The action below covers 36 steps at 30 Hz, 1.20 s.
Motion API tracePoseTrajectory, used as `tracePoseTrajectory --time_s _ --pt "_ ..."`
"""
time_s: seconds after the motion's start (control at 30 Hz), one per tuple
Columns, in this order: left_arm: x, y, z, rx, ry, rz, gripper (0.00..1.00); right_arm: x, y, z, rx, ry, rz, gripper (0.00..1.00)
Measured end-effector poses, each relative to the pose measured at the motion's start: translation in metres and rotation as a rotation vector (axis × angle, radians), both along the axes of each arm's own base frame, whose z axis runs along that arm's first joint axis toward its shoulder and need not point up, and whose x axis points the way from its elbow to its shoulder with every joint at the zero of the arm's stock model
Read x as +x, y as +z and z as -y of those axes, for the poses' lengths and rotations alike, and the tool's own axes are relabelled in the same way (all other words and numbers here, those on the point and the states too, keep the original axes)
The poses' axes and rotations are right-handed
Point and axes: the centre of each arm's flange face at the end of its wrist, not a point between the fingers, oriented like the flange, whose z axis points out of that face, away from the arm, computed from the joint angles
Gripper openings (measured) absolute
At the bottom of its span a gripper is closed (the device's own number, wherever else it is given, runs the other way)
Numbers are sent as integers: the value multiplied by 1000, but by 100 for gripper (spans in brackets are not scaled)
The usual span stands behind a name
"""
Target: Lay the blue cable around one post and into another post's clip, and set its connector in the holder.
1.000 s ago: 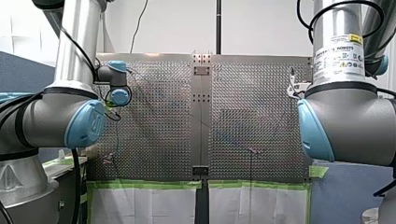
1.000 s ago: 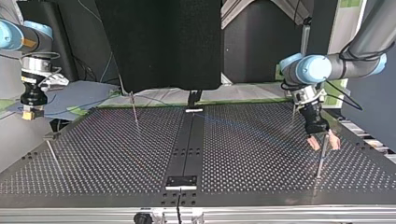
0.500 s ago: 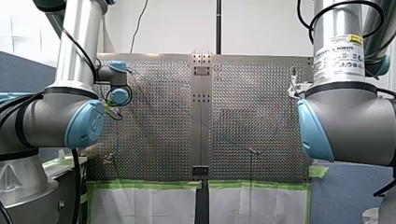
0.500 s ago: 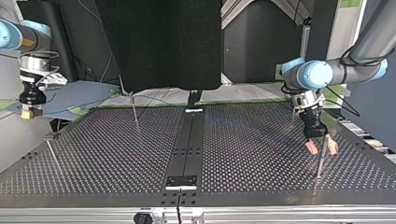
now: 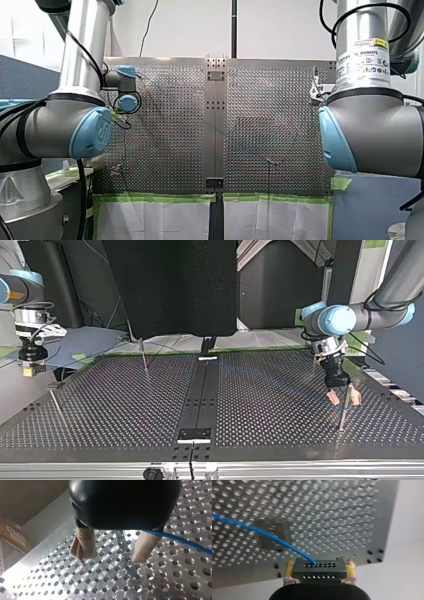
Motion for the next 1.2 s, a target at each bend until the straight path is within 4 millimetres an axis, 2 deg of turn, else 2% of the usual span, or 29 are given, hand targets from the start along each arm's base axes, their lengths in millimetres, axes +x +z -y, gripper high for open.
tracePoseTrajectory --time_s 0.3,0.7,0.93,1.2 --pt "0 0 0 -2 3 0 100 5 -21 0 92 10 -28 0" --pt "0 0 0 2 4 -1 100 9 -12 7 163 45 -25 0" --pt "0 0 1 3 4 -2 100 9 -22 19 216 59 -23 0" --pt "0 0 2 7 3 -4 100 9 -19 25 201 98 -26 0"
